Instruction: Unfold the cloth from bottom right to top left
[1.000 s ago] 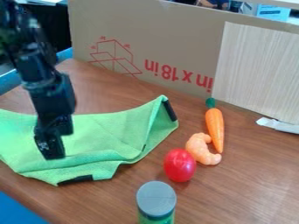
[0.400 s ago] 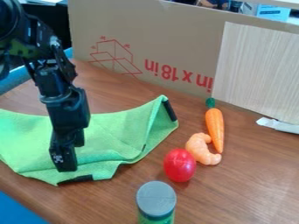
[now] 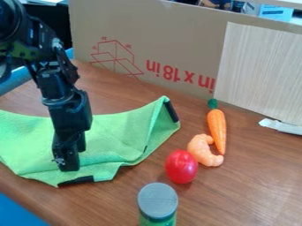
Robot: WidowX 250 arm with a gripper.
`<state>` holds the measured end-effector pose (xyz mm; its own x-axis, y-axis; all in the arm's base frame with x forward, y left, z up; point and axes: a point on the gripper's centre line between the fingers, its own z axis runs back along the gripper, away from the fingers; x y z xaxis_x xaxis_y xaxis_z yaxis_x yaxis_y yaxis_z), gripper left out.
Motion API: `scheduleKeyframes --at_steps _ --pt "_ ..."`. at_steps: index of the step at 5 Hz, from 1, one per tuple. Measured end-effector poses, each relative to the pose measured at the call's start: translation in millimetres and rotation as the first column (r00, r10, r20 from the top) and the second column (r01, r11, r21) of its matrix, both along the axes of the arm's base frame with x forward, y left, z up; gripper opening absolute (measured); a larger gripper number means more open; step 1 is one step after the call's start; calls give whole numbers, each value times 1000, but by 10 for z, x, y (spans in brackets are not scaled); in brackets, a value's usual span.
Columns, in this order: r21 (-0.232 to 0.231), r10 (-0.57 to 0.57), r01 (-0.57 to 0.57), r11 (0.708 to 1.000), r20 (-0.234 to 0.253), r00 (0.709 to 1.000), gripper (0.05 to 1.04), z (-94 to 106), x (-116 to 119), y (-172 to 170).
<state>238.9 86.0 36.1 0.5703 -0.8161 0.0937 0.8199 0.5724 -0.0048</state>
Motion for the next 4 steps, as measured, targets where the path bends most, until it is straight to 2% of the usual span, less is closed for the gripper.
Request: scheduleKeyframes --at_steps 1,2,3,4 --pt "-10 -14 14 1000 0 1000 323 1 -3 -14" --pt "-20 -14 14 1000 -4 1000 146 -6 -26 -11" --pt "-27 -13 12 1000 -5 1000 61 -5 -44 14" --pt "-40 2 -3 999 -9 1000 53 23 -48 49"
